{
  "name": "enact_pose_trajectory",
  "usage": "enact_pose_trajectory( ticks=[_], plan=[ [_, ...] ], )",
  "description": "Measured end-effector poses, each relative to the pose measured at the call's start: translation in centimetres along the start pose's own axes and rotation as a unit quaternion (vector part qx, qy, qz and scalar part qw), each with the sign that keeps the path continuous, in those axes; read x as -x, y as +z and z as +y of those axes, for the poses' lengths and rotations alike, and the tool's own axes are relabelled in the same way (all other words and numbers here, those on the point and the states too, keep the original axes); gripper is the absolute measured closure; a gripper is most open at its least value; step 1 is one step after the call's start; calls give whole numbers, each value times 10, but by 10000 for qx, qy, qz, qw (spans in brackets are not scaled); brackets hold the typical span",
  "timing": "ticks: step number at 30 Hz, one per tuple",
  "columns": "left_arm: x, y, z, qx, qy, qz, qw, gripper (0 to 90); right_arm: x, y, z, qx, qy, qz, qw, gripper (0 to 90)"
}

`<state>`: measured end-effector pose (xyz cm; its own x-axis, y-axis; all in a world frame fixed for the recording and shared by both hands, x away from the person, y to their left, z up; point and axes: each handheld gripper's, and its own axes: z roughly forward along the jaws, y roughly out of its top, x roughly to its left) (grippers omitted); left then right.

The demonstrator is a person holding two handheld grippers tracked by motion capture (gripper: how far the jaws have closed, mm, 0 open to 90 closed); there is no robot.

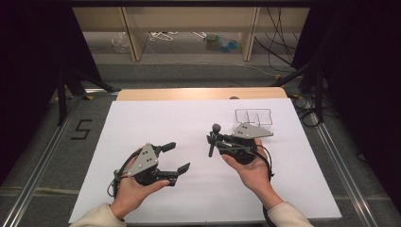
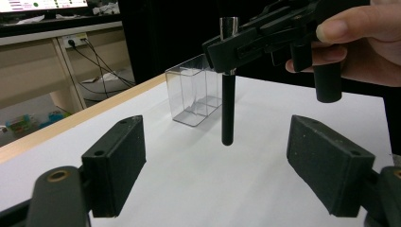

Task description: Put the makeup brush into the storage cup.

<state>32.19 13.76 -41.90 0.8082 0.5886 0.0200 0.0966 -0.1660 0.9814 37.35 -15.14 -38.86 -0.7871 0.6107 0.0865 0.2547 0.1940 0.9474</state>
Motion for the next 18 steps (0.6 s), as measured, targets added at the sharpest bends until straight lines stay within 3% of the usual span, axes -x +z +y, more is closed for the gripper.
enact_pose_trajectory(
  ticks=[18],
  plan=[
    [-8,-26,-4,206,-181,122,9995,193,6,-9,2,40,11,-58,10000,779]
  ],
)
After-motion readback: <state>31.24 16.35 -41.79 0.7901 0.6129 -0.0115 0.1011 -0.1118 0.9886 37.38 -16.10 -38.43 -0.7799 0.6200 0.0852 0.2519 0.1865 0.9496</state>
